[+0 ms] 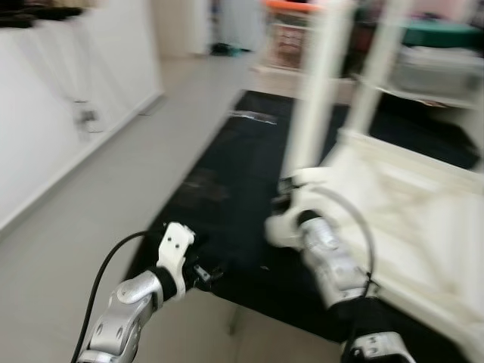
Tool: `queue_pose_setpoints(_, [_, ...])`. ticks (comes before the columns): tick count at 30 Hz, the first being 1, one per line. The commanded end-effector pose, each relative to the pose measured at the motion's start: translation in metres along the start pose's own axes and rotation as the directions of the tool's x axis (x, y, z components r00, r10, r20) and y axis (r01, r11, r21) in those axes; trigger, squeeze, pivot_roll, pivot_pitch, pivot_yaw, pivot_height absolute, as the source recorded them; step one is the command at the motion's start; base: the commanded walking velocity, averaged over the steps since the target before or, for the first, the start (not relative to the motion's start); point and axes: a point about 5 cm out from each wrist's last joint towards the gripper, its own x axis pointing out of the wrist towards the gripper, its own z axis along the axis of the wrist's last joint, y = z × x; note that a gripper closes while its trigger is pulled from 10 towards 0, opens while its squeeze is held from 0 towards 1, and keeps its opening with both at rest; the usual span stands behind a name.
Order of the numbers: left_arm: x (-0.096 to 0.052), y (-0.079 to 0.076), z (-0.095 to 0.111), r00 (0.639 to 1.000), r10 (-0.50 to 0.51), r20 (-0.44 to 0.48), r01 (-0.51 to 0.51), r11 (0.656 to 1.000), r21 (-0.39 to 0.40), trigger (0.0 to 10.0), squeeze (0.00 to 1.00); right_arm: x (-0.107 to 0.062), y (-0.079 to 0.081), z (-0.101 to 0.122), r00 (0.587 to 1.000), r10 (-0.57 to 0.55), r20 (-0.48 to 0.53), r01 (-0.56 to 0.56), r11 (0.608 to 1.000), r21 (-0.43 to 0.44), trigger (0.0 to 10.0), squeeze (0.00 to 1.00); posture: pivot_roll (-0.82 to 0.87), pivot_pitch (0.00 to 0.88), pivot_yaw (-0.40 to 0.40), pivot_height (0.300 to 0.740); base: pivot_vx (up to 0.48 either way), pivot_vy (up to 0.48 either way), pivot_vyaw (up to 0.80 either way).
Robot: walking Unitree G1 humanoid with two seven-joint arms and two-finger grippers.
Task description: Building children table
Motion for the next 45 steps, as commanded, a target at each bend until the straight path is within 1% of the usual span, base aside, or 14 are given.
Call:
queue_pose_setpoints(1, [0.005, -0.002, 0.003, 1.000, -0.017, -0.002, 0.017, 1.000, 0.011, 10.0, 0.00, -0.004, -0.028, -0.026, 0.982, -0.167, -0.092, 0.161, 0.985, -0.063, 0.0, 0.00, 0.08, 0.000, -0.092, 0.740, 0.000, 0.000, 0.00])
queue_pose_setpoints(6, [0.012, -0.008, 0.005, 0.999, -0.038, 0.005, 0.037, 0.999, 0.009, 10.0, 0.00, -0.013, -0.031, -0.025, 0.958, -0.267, -0.104, 0.264, 0.964, -0.039, 0.0, 0.00, 0.06, 0.000, -0.081, 0.740, 0.000, 0.000, 0.00])
queue_pose_setpoints(7, [0.014, -0.008, 0.006, 0.999, -0.043, 0.008, 0.043, 0.999, 0.011, 10.0, 0.00, -0.014, -0.022, -0.024, 0.970, -0.214, -0.113, 0.214, 0.977, -0.012, 2.7, 0.00, 0.06, 0.000, -0.081, 0.740, 0.000, 0.000, 0.00])
queue_pose_setpoints(8, [0.015, -0.009, 0.007, 0.999, -0.049, 0.010, 0.049, 0.999, 0.013, 10.0, 0.00, -0.013, -0.010, -0.021, 0.985, -0.135, -0.104, 0.137, 0.990, 0.014, 10.0, 0.00, 0.07, 0.000, -0.080, 0.740, 0.000, 0.000, 0.00])
queue_pose_setpoints(12, [0.015, -0.009, 0.008, 0.998, -0.054, 0.011, 0.054, 0.998, 0.017, 10.0, 0.00, -0.016, 0.015, -0.010, 0.998, 0.022, -0.062, -0.018, 0.997, 0.072, 10.0, 0.00, 0.07, 0.000, -0.080, 0.740, 0.000, 0.000, 0.00])
queue_pose_setpoints(13, [0.014, -0.007, 0.008, 0.999, -0.052, 0.008, 0.052, 0.998, 0.020, 10.0, 0.00, -0.018, 0.028, 0.001, 0.992, 0.126, 0.005, -0.125, 0.986, 0.114, 10.0, 1.00, 0.07, 0.000, -0.080, 0.740, 0.000, 0.000, 0.00])
queue_pose_setpoints(19, [0.011, -0.004, 0.007, 0.999, -0.043, 0.004, 0.042, 0.999, 0.020, 10.0, 0.00, -0.019, 0.047, 0.036, 0.927, 0.350, 0.133, -0.370, 0.911, 0.183, 10.0, 1.00, 0.06, 0.000, -0.085, 0.740, 0.000, 0.000, 0.00])
queue_pose_setpoints(20, [0.012, -0.004, 0.006, 0.999, -0.036, 0.008, 0.036, 0.999, 0.019, 10.0, 0.00, -0.009, 0.038, 0.055, 0.907, 0.379, 0.184, -0.410, 0.893, 0.184, 10.0, 0.00, 0.06, 0.000, -0.090, 0.740, 0.000, 0.000, 0.00])
queue_pose_setpoints(35, [0.013, 0.001, 0.009, 1.000, -0.022, 0.018, 0.021, 0.999, 0.029, 10.0, 0.00, -0.022, 0.055, 0.087, 0.526, 0.793, 0.307, -0.838, 0.545, 0.027, 10.0, 0.00, 0.08, 0.000, -0.105, 0.740, 0.000, 0.000, 0.00])
queue_pose_setpoints(36, [0.013, 0.001, 0.009, 1.000, -0.017, 0.018, 0.016, 0.999, 0.030, 10.0, 0.00, -0.032, 0.063, 0.078, 0.457, 0.847, 0.269, -0.878, 0.479, -0.016, 6.8, 0.00, 0.08, 0.000, -0.111, 0.740, 0.000, 0.000, 0.00])
queue_pose_setpoints(38, [0.012, 0.002, 0.009, 1.000, -0.014, 0.018, 0.013, 0.999, 0.030, 10.0, 0.00, -0.038, 0.068, 0.071, 0.404, 0.883, 0.240, -0.904, 0.425, -0.044, 6.8, 0.00, 0.08, 0.000, -0.111, 0.740, 0.000, 0.000, 0.00])
queue_pose_setpoints(39, [0.013, 0.001, 0.009, 1.000, -0.013, 0.020, 0.012, 1.000, 0.029, 10.0, 0.00, -0.044, 0.070, 0.065, 0.363, 0.906, 0.219, -0.921, 0.384, -0.063, 3.3, 0.00, 0.08, 0.000, -0.107, 0.740, 0.000, 0.000, 0.00])
queue_pose_setpoints(41, [0.014, 0.000, 0.009, 1.000, -0.014, 0.023, 0.014, 1.000, 0.027, 10.0, 0.00, -0.050, 0.070, 0.059, 0.311, 0.930, 0.197, -0.941, 0.330, -0.072, 1.0, 0.00, 0.08, 0.000, -0.103, 0.740, 0.000, 0.000, 0.00])
queue_pose_setpoints(45, [0.015, 0.000, 0.010, 1.000, -0.019, 0.024, 0.018, 0.999, 0.027, 10.0, 0.00, -0.051, 0.066, 0.050, 0.321, 0.930, 0.176, -0.933, 0.343, -0.110, 0.0, 0.00, 0.08, 0.000, -0.100, 0.740, 0.000, 0.000, 0.00])
